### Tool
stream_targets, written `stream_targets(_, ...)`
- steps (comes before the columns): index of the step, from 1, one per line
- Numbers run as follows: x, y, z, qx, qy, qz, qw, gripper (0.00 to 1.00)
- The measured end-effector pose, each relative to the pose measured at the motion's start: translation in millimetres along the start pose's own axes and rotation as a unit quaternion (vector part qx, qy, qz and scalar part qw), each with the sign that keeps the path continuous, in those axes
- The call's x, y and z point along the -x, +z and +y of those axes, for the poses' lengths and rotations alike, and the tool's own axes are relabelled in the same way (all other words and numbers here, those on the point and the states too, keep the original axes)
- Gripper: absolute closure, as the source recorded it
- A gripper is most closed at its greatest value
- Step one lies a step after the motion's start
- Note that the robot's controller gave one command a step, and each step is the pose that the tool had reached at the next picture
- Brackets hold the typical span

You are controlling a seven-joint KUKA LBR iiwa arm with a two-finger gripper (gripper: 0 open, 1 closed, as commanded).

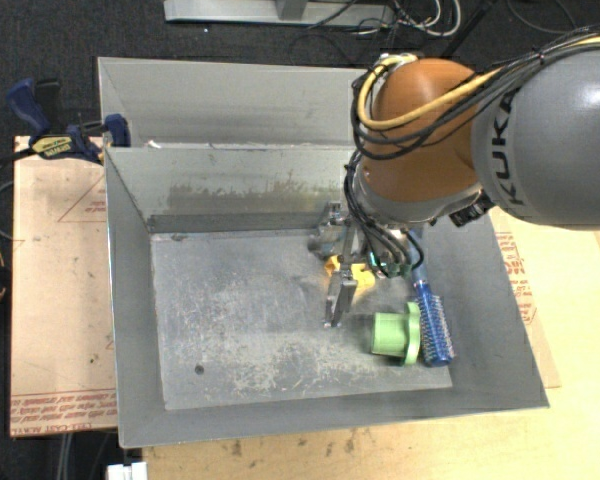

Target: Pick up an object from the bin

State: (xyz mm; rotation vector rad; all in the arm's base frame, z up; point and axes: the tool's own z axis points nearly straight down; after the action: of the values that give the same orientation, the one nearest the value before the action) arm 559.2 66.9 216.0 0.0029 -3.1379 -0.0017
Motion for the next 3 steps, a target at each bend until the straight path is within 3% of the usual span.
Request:
stream_targets(1,-2.3,66.9,-94.6,-0.002,-0.061,0.0006,0.9982,0.00)
stream_targets(2,-72.4,93.3,-130.2,0.000,0.058,0.0004,0.9983,0.00)
stream_targets(3,-70.7,92.1,-128.9,0.000,0.057,-0.0018,0.9984,1.00)
